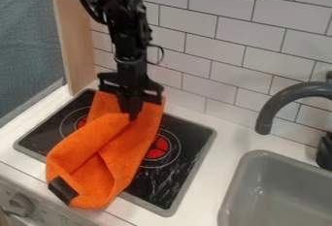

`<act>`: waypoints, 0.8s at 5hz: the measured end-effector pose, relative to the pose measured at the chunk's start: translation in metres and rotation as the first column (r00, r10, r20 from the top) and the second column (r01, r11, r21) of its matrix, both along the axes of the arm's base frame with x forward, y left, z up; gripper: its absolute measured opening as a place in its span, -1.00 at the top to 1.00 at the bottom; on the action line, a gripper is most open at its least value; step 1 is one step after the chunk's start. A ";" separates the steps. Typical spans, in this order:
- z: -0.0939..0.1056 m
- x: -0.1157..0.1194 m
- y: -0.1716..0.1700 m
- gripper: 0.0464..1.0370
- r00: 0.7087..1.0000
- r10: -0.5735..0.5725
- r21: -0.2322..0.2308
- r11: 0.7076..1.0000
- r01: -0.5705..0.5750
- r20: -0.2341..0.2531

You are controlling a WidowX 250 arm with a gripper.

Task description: Fold the cloth from center left to center right

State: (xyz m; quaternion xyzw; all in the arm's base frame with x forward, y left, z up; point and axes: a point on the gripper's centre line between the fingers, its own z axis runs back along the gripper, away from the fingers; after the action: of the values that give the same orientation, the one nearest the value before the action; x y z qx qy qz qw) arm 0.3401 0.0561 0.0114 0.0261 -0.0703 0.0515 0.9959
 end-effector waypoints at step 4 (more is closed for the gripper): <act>-0.019 -0.010 0.001 -0.95 0.995 0.032 0.019 0.999 -0.030 -0.089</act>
State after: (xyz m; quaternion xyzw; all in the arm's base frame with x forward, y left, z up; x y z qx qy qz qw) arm 0.3305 0.0569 -0.0074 0.0380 -0.0255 0.0652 0.9968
